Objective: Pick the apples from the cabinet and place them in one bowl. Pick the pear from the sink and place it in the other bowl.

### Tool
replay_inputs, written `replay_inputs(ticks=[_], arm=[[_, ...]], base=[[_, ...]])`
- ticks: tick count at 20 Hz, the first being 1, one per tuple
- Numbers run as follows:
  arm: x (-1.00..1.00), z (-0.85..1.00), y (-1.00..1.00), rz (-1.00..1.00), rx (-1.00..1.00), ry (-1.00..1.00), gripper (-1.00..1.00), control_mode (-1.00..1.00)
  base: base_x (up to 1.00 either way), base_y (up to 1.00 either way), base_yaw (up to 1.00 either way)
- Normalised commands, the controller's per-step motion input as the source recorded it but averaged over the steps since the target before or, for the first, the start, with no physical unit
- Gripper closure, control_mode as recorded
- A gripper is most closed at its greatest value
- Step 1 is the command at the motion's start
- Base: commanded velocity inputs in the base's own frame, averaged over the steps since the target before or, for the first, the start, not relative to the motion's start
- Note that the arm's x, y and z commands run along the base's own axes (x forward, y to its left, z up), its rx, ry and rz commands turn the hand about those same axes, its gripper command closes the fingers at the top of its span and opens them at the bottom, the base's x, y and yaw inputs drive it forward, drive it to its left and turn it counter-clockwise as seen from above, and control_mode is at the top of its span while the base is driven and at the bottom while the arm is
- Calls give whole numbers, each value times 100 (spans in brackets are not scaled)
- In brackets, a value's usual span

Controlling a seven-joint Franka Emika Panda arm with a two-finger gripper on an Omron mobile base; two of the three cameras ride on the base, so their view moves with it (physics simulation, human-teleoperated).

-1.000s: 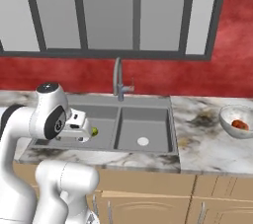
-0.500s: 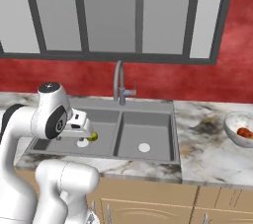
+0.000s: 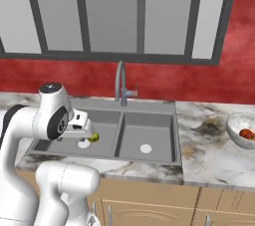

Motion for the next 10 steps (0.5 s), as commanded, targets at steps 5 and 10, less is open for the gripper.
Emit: replay_inputs(ticks=[5, 10], arm=[[69, -4, 0, 6, 0, 0, -100, -100], [79, -26, 0, 3, 0, -4, -100, -100]], base=[[0, 0, 0], [0, 0, 0]])
